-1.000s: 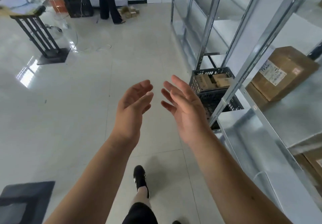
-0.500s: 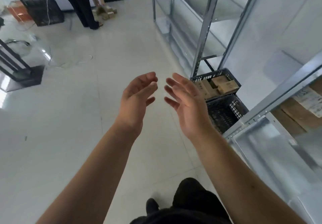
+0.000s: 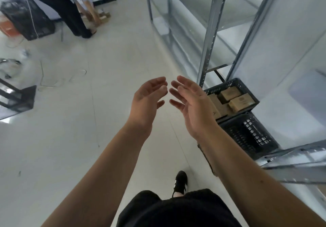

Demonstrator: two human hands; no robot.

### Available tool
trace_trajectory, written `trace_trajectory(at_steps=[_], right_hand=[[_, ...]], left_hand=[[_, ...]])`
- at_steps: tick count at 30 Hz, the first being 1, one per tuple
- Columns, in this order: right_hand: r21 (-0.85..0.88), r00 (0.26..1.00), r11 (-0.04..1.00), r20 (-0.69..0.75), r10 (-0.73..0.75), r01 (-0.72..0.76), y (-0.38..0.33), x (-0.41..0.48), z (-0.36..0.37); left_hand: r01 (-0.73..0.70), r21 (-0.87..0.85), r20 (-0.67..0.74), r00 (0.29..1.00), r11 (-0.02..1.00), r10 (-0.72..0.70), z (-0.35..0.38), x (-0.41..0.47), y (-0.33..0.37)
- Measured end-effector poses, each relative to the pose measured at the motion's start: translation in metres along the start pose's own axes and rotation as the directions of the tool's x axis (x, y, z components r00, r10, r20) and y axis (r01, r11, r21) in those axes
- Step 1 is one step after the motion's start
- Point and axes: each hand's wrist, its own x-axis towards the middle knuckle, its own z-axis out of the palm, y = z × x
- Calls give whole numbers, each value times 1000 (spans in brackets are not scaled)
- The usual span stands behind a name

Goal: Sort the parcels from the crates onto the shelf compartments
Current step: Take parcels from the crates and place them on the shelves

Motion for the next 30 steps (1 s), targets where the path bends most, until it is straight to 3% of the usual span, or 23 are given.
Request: trace_trajectory(at_steps=[8, 15, 20, 25, 30], right_hand=[[-41, 997, 999, -72, -27, 24, -43, 132, -31], [-37, 958, 999, -283, -41, 32, -56, 241, -61], [48, 863, 998, -505, -9, 38, -67, 306, -78], [72, 751, 994, -660, -14, 82, -75, 337, -110], [148, 618, 981, -785, 37, 128, -78, 344, -148]], left_hand=[[23, 53, 95, 995, 998, -28, 60, 142, 27], [62, 154, 312, 944, 986, -108, 113, 281, 23], [41, 322, 496, 844, 946, -205, 167, 377, 24], [30, 419, 648, 690, 908, -322, 228, 440, 10], [68, 510, 656, 614, 857, -439, 278, 466, -18]])
